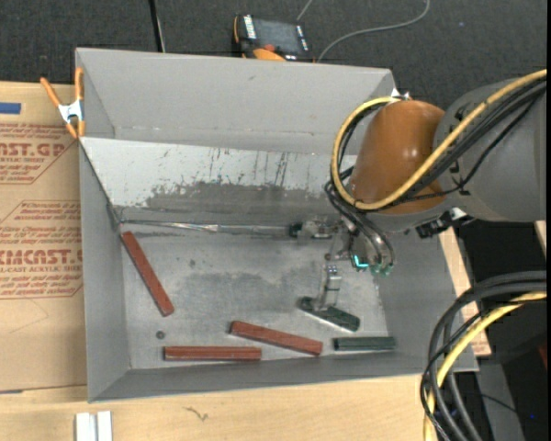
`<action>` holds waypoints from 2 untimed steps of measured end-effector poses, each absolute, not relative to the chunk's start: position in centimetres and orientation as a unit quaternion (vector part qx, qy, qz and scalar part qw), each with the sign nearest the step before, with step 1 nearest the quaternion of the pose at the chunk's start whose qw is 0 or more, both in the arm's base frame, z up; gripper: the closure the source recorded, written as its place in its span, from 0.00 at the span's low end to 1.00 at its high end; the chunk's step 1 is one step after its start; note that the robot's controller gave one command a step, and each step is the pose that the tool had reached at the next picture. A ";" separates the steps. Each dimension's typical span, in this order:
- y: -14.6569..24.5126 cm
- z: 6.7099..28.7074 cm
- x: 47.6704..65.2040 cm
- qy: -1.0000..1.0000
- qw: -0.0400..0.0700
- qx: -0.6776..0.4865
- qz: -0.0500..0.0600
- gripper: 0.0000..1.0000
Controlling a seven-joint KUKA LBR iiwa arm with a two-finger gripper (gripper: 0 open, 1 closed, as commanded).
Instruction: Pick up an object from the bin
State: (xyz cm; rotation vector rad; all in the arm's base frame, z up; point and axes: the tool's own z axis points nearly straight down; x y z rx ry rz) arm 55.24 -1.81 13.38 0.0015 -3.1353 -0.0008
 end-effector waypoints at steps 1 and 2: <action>-4.6 6.6 50.7 -1.000 0.003 0.004 0.000 0.00; -4.5 7.0 51.0 -1.000 0.000 0.005 0.000 1.00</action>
Offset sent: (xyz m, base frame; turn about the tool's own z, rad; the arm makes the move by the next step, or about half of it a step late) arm -0.0424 -0.0269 -0.0638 -0.0094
